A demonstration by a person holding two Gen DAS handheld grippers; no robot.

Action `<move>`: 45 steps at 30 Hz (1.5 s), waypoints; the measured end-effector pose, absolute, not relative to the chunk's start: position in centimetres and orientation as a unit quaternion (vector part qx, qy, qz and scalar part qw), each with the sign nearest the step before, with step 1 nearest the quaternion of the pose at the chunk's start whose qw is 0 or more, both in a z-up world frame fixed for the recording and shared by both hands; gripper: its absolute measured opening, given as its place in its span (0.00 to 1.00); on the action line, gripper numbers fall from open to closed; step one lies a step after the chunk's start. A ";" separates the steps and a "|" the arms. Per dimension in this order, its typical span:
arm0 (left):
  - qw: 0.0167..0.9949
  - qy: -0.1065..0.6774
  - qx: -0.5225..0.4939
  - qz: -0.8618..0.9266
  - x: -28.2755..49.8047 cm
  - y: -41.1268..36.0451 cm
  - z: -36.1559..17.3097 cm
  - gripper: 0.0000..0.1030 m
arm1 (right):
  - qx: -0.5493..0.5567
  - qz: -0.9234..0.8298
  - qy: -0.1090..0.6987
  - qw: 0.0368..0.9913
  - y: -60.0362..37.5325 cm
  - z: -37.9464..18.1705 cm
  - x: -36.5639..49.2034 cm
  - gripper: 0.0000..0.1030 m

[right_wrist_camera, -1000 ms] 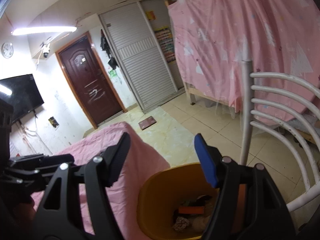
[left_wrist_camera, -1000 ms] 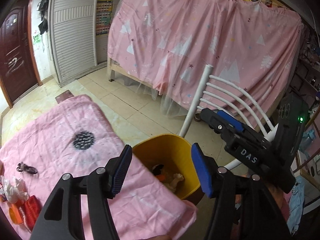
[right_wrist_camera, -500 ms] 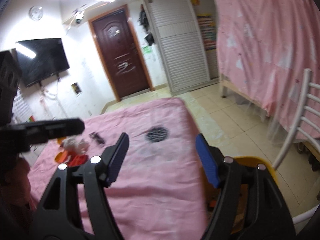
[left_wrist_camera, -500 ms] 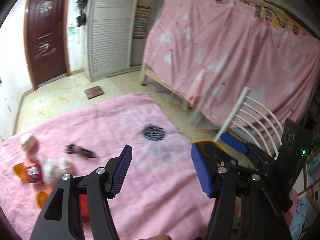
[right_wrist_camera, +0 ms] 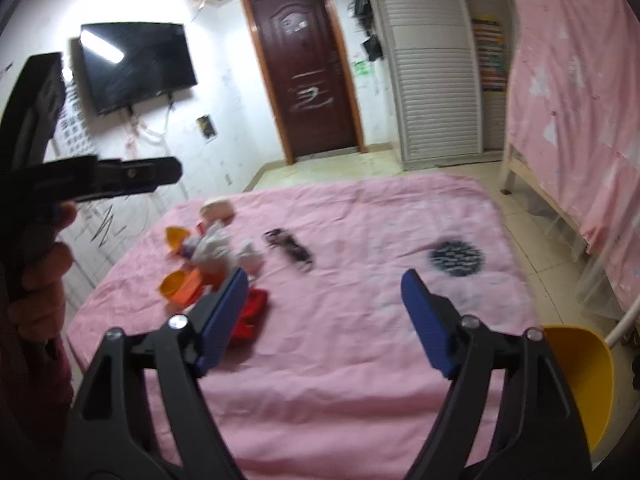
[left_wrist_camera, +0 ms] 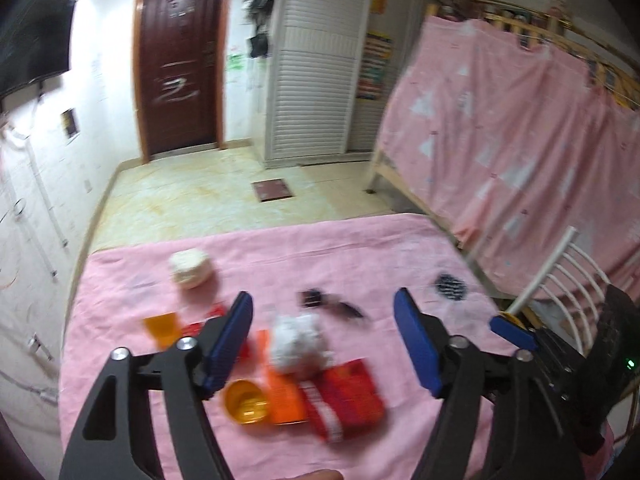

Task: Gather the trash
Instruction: 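Move both open tools back over the bed, then grasp the yellow cup with the left tool while the right tool grasps the red sock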

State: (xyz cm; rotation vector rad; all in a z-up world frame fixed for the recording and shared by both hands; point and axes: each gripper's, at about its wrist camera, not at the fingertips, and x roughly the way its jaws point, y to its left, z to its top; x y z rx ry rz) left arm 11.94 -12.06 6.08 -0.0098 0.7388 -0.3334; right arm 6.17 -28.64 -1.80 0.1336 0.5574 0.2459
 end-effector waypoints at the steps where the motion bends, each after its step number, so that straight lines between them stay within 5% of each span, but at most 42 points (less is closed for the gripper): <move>1: 0.920 0.363 -0.006 -0.151 12.1 -11.1 5.7 0.66 | 0.061 0.129 0.277 0.950 -27.9 -1.9 6.3 0.75; 26: 0.879 0.449 -0.002 -0.160 12.0 -5.4 -3.1 0.66 | -0.028 0.200 0.377 0.904 -17.9 -5.7 9.7 0.85; 33: 0.879 0.444 0.015 -0.173 11.6 -5.2 -3.5 0.66 | -0.065 0.195 0.389 0.898 -17.3 -6.1 10.2 0.47; 37: 0.878 0.442 0.033 -0.180 11.5 -6.0 -3.7 0.66 | -0.051 0.185 0.376 0.907 -18.0 -5.7 10.3 0.35; 45: 0.878 0.440 0.044 -0.183 11.9 -6.8 -4.1 0.46 | -0.002 0.164 0.348 0.923 -21.5 -4.4 10.3 0.33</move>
